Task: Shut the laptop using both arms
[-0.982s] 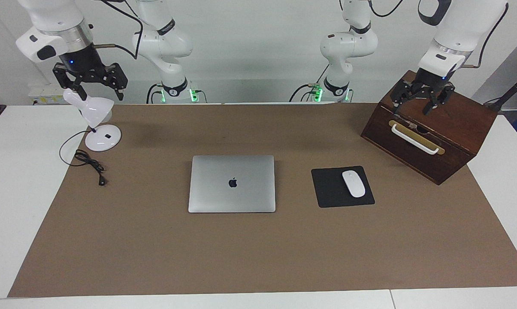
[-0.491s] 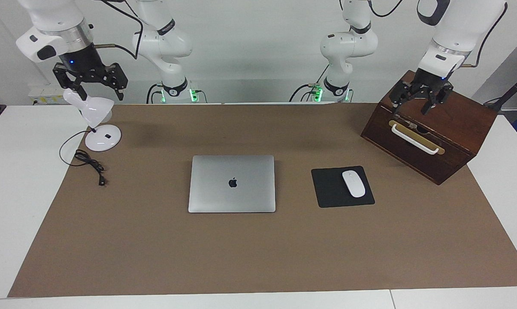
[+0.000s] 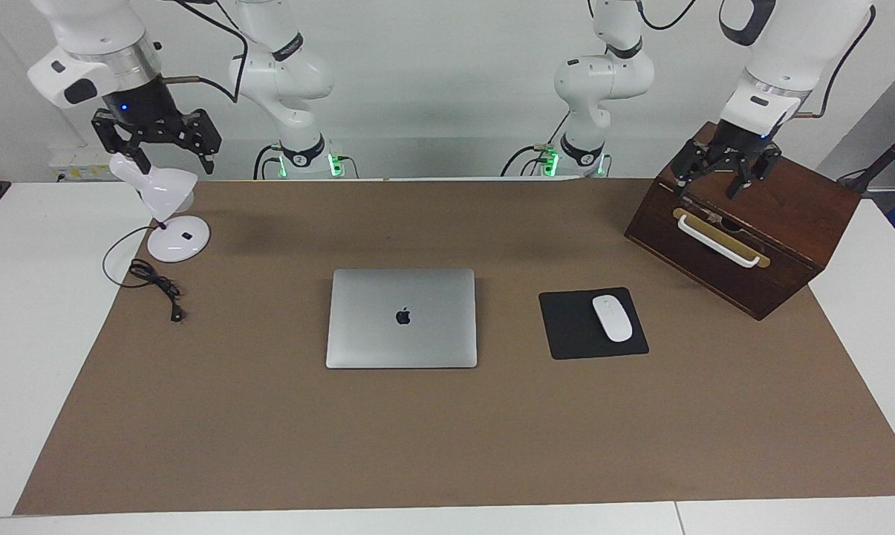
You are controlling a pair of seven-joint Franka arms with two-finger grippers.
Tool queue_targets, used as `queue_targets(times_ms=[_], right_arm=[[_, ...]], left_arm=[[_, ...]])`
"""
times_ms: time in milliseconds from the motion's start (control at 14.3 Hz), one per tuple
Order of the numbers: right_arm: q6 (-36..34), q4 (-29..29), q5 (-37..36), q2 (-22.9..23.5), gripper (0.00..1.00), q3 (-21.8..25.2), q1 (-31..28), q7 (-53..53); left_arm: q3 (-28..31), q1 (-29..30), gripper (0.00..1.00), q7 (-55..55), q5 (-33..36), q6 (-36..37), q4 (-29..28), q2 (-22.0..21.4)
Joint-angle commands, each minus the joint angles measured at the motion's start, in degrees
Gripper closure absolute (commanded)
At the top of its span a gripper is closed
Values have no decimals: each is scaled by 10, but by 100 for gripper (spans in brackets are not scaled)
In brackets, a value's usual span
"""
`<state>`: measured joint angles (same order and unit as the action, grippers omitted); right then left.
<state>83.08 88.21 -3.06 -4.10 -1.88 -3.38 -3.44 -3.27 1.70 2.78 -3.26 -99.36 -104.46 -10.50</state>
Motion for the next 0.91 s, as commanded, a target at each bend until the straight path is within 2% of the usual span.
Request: queue_targets(times_ms=[0,841], right_arm=[[-6,-2,13,-3,0,-6,-8,14],[-4,-3,13,-2,0,-6,-8,15]], left_arm=[[5,-13,0,-10,8,-1,4,-1],[6,-10,0,-9,9,-2,-3,-3]])
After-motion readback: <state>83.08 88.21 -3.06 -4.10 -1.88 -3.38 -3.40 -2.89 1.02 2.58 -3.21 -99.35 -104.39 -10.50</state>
